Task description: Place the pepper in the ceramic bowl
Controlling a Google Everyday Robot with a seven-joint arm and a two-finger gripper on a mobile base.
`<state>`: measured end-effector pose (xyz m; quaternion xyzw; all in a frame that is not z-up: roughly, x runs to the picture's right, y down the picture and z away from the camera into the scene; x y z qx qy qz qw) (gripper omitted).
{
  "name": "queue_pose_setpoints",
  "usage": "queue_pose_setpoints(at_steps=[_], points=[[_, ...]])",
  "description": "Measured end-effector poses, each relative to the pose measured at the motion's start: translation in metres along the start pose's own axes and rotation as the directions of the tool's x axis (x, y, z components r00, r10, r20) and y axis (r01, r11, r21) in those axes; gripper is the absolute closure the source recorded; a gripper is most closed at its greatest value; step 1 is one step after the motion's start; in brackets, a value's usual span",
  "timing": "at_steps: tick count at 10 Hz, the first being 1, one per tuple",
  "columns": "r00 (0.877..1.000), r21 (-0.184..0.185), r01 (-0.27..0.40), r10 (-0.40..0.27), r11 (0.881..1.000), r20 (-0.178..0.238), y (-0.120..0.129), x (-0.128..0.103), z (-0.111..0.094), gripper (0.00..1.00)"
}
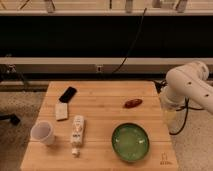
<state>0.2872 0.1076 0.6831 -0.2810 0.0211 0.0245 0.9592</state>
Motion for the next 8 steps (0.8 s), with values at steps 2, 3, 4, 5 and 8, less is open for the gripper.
queue_pose_setpoints(at_steps=[2, 3, 4, 5, 8], points=[[1.0, 0.0, 0.0, 0.0, 1.0, 0.0, 0.0, 0.0, 0.0, 0.2], [1.0, 0.0, 0.0, 0.0, 1.0, 0.0, 0.0, 0.0, 0.0, 0.2], [1.0, 0.0, 0.0, 0.0, 1.0, 0.0, 0.0, 0.0, 0.0, 0.2], [1.0, 0.0, 0.0, 0.0, 1.0, 0.0, 0.0, 0.0, 0.0, 0.2], [1.0, 0.015, -0.002, 0.002, 1.0, -0.004, -0.011, -0.003, -0.002, 0.2]])
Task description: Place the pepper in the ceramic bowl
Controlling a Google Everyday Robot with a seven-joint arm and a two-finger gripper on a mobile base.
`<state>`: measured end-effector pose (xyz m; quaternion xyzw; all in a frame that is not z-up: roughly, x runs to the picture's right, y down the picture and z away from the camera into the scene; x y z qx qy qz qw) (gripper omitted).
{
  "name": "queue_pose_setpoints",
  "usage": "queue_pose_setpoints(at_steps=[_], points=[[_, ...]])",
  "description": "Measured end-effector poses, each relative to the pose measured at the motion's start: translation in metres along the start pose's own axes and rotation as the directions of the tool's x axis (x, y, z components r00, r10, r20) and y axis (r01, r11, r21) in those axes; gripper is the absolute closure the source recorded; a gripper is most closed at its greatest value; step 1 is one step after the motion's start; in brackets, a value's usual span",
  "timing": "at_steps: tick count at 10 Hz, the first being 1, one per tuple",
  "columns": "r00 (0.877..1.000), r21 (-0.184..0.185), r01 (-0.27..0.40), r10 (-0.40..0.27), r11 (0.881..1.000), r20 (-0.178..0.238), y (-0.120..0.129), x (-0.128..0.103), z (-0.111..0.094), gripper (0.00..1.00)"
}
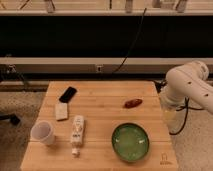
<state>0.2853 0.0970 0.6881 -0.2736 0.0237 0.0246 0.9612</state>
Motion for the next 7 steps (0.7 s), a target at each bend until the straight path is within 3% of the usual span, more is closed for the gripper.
queue_pose_setpoints(at_steps=[2, 5, 7], points=[[1.0, 0.014, 0.004, -0.004, 1.0, 0.004, -0.019, -0.009, 0.0, 0.2], [1.0, 0.019, -0.004, 0.004, 1.0, -0.006, -0.024, -0.009, -0.001, 0.2], [1.0, 0.029, -0.005, 0.005, 1.0, -0.003, -0.041, -0.02, 0.003, 0.2]])
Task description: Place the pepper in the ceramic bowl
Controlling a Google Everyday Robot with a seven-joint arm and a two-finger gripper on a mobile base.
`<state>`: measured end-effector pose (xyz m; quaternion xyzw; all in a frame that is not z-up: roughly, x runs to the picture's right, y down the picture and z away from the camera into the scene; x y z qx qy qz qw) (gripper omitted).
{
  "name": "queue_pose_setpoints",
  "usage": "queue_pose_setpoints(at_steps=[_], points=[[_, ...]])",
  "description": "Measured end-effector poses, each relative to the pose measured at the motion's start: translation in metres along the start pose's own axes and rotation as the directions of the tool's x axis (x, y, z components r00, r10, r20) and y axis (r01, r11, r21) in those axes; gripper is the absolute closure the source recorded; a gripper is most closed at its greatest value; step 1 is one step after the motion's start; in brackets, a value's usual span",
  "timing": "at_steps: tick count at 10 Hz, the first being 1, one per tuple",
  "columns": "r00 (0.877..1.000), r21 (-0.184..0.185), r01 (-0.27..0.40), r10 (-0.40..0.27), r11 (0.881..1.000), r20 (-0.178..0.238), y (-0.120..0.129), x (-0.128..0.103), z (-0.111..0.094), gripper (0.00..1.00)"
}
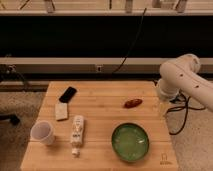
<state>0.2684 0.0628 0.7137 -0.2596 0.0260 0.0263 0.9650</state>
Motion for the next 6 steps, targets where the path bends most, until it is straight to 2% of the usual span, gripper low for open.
queue_pose_setpoints(at_steps=[4, 6], points=[[1.0, 0.002, -0.008, 0.008, 1.0, -0.007, -0.009, -0.005, 0.005, 0.2], [1.0, 0.002, 0.007, -0.007, 1.0, 0.0, -0.01, -0.018, 0.014, 0.2]])
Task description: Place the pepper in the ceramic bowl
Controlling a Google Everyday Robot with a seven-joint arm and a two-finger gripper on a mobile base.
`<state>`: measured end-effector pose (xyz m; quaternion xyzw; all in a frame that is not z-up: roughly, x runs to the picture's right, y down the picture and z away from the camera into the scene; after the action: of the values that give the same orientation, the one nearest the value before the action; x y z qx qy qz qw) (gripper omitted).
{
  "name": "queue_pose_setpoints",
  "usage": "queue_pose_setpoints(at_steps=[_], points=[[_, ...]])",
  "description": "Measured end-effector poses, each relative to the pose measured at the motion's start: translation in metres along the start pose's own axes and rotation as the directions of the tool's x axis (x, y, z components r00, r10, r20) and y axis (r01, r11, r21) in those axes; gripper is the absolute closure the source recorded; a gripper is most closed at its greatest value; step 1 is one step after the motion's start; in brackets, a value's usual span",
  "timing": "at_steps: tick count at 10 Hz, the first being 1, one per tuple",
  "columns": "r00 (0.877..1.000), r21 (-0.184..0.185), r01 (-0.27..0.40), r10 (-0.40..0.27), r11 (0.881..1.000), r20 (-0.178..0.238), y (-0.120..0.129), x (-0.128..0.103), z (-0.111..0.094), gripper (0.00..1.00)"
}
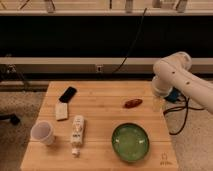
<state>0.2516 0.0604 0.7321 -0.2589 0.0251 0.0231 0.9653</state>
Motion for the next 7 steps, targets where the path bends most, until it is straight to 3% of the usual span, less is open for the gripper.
queue_pose_setpoints(at_steps=[7], points=[[0.999, -0.005, 0.044, -0.044, 0.999, 0.016, -0.004, -0.021, 0.029, 0.2]])
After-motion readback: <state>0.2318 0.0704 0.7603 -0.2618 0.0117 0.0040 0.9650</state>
